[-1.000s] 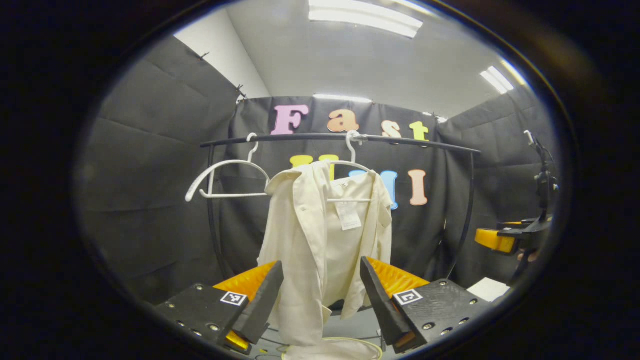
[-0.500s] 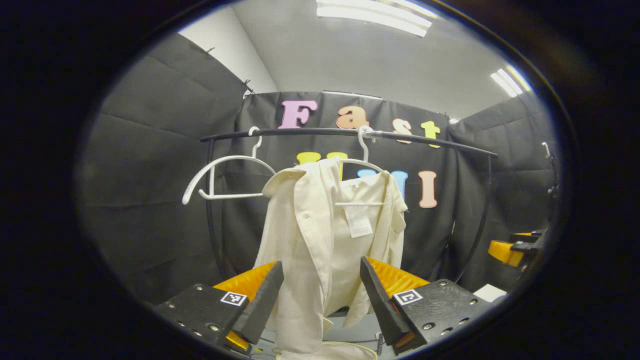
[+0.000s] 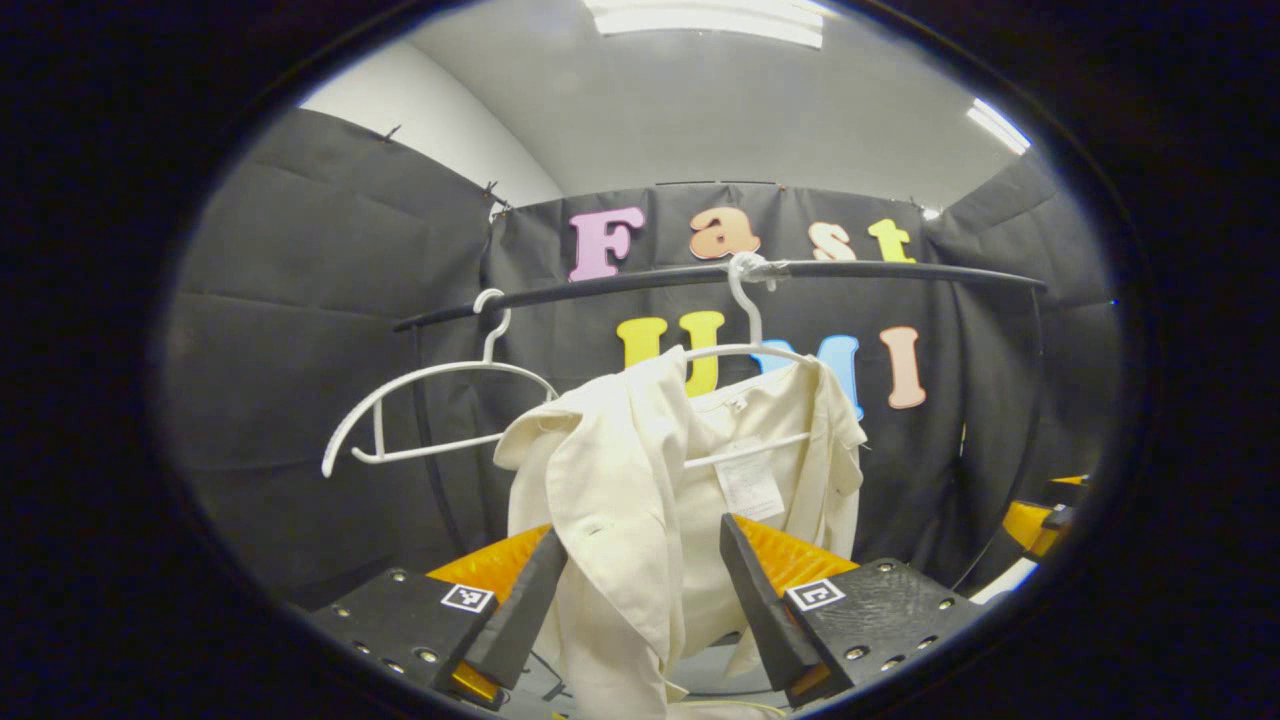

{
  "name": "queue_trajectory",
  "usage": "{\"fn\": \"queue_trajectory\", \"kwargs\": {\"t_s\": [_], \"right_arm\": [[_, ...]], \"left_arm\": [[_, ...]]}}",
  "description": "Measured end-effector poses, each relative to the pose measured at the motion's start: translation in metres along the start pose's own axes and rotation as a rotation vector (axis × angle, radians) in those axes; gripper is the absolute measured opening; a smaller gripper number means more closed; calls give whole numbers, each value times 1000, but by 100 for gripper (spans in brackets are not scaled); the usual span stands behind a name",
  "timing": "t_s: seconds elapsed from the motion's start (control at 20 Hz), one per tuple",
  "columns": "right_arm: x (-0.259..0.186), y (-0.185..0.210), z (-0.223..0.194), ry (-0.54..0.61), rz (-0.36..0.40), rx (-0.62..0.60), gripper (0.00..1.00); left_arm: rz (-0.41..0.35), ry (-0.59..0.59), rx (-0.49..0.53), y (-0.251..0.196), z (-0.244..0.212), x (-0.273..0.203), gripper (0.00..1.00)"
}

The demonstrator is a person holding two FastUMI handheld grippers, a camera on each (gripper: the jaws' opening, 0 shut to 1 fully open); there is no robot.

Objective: Grasp the clothes on the hanger with both hands and then place them into the laundry hamper below.

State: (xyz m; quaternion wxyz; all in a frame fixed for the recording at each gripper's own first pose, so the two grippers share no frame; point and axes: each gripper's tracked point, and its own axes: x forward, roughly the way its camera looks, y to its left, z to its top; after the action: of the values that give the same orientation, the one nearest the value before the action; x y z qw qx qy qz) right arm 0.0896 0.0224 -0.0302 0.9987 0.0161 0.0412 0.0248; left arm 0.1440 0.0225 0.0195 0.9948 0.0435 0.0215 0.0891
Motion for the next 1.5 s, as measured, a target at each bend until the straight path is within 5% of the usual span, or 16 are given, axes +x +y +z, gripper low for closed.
{"fn": "queue_trajectory", "kwargs": {"t_s": [0.75,0.85,0.95,1.05,1.2,1.5], "right_arm": [[49,12,-37,99,193,25,100],[56,16,-43,110,222,28,100],[62,19,-48,120,253,22,100],[70,24,-53,129,287,17,93],[79,34,-55,132,341,10,98],[105,65,-51,124,471,2,98]], "left_arm": [[226,78,88,10,-11,74,90],[241,95,105,9,-17,80,69],[277,93,115,14,-19,82,68],[278,83,93,11,-18,87,41],[274,70,5,11,-22,87,7],[283,53,-114,10,-21,68,0]]}}
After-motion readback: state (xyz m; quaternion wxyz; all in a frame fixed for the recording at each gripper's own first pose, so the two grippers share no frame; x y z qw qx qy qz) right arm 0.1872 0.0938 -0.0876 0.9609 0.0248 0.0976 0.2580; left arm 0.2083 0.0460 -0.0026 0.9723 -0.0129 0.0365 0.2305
